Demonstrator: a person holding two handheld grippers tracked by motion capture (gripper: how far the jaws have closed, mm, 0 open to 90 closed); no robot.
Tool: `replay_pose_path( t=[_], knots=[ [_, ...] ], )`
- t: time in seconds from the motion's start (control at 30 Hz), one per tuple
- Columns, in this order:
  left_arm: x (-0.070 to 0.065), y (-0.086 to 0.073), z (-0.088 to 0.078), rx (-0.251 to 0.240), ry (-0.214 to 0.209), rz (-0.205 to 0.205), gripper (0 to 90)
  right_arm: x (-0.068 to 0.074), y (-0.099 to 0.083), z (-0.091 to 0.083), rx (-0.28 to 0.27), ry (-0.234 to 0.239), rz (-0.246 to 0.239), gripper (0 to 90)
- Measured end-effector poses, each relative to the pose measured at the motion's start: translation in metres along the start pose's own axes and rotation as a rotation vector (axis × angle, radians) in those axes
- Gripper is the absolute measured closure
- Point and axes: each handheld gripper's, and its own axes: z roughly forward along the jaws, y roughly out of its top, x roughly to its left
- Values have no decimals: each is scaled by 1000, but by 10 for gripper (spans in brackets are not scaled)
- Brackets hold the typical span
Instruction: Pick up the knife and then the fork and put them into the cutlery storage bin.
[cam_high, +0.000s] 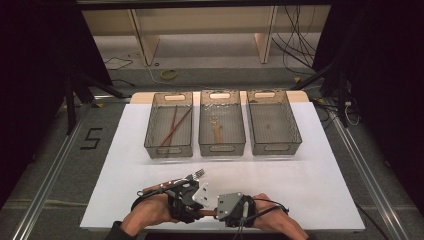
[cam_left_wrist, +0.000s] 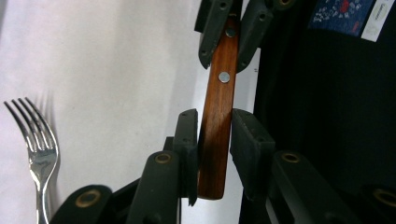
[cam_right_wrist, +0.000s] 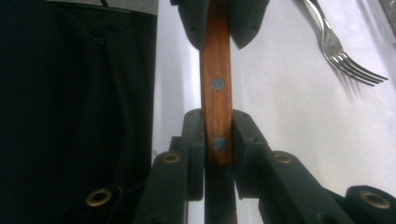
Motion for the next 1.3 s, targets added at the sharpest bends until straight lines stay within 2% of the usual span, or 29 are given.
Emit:
replay_pose_path(
  t=[0.07, 0.1, 0.17, 0.23, 0.3, 0.43, 0.53, 0.57, 0.63, 0.77, 0.83, 0.97, 1.07, 1.17, 1.3],
  knots=[
    [2, -1, 0, -17, 14, -13, 691, -1, 0, -1, 1, 5, 8, 780],
    [3, -1, 0, -27, 18, -35, 660, -1, 0, -2, 3, 0, 19, 780],
    [6, -3, -2, -41, 31, -47, 603, -4, -1, -3, 9, -4, 30, 780],
    [8, -5, -5, -68, 38, -85, 537, -5, -3, -4, 6, -13, 39, 780],
    [12, -9, -8, -79, 70, -106, 476, -7, -4, -5, 6, -15, 35, 780],
    [20, -19, -16, -155, 110, -177, 376, -11, -6, -8, 1, -39, 62, 780],
    [27, -27, -21, -202, 131, -217, 333, -13, -8, -12, 2, -53, 82, 780],
    [29, -31, -22, -227, 136, -242, 325, -14, -9, -13, 0, -59, 84, 780],
    [33, -36, -22, -247, 163, -277, 307, -16, -10, -15, -3, -69, 94, 780],
    [38, -46, -19, -287, 194, -327, 272, -22, -14, -19, -16, -94, 117, 779],
    [40, -51, -17, -327, 204, -354, 260, -24, -16, -21, -21, -104, 138, 780],
    [43, -61, -16, -395, 210, -419, 239, -32, -20, -24, -35, -137, 186, 779],
    [45, -70, -15, -454, 228, -459, 222, -38, -23, -29, -58, -156, 239, 779],
    [45, -77, -15, -477, 264, -486, 217, -46, -27, -35, -83, -187, 283, 779],
    [46, -85, -14, -496, 266, -531, 209, -57, -32, -44, -110, -219, 346, 779]
  ],
)
